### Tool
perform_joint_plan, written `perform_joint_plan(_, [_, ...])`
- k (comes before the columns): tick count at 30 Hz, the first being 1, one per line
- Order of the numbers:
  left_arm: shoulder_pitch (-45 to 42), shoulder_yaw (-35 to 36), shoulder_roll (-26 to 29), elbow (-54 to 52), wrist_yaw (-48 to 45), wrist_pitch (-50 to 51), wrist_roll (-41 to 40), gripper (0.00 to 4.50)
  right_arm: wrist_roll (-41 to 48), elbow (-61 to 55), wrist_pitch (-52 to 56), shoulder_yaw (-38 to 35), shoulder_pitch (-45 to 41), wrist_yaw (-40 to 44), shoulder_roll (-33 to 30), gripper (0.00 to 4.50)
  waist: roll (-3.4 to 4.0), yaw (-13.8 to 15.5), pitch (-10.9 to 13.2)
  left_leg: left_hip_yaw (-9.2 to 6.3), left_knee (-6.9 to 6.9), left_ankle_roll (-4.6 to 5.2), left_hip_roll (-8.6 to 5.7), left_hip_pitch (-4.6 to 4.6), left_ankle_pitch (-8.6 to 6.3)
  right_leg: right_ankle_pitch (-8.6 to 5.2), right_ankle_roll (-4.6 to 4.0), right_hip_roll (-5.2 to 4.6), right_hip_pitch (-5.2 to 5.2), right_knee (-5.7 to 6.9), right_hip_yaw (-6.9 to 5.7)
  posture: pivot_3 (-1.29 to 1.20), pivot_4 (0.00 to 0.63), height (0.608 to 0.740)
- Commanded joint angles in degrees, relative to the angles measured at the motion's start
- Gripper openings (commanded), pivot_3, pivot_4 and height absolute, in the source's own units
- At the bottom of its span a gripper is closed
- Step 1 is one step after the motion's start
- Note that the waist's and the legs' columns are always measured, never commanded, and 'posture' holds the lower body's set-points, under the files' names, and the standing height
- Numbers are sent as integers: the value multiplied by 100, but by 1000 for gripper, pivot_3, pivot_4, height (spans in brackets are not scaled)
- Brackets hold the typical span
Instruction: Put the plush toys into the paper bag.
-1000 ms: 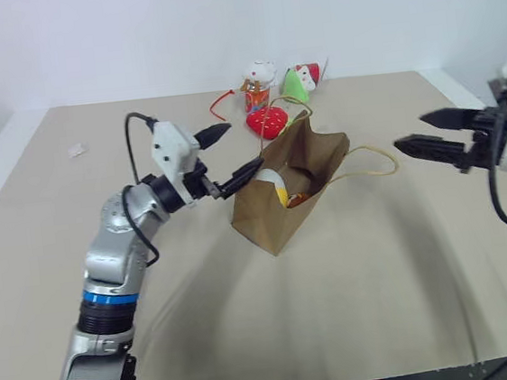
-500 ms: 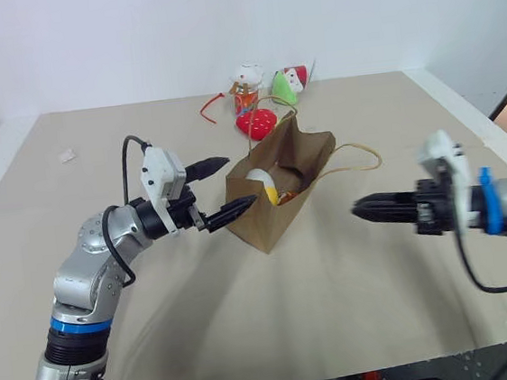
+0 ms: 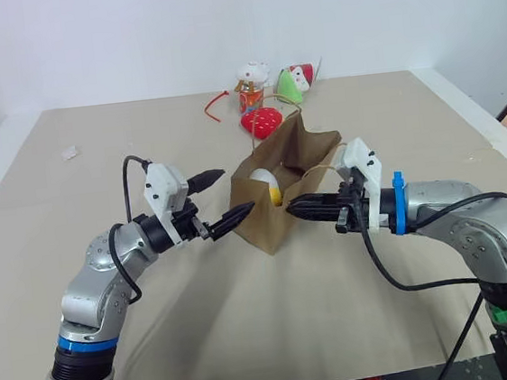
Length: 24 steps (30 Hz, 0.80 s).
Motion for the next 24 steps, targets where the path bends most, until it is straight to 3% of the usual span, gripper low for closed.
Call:
perform_joint_plan(1, [-19, -12, 120, -333, -133, 128, -190, 4500, 56, -267, -60, 40, -187, -107, 161, 644, 0, -3, 0, 0, 0, 0, 0, 1, 0, 0, -1, 0, 0, 0, 0, 0, 150, 740])
perform_joint_plan(10, [-66, -190, 152, -441, -258, 448, -408, 4500, -180, -201, -178, 364, -241, -183, 419, 644, 0, -2, 0, 5, 0, 0, 0, 2, 0, 0, -2, -1, 0, 0, 3, 0, 150, 740])
perform_joint_plan(24, [-420, -722, -257, 69, 292, 31, 592, 4500, -446, -126, -297, 482, -333, -150, 474, 644, 0, 1, 0, 4, 0, 0, 0, 2, 0, 0, -3, -1, 0, 0, 3, 0, 150, 740])
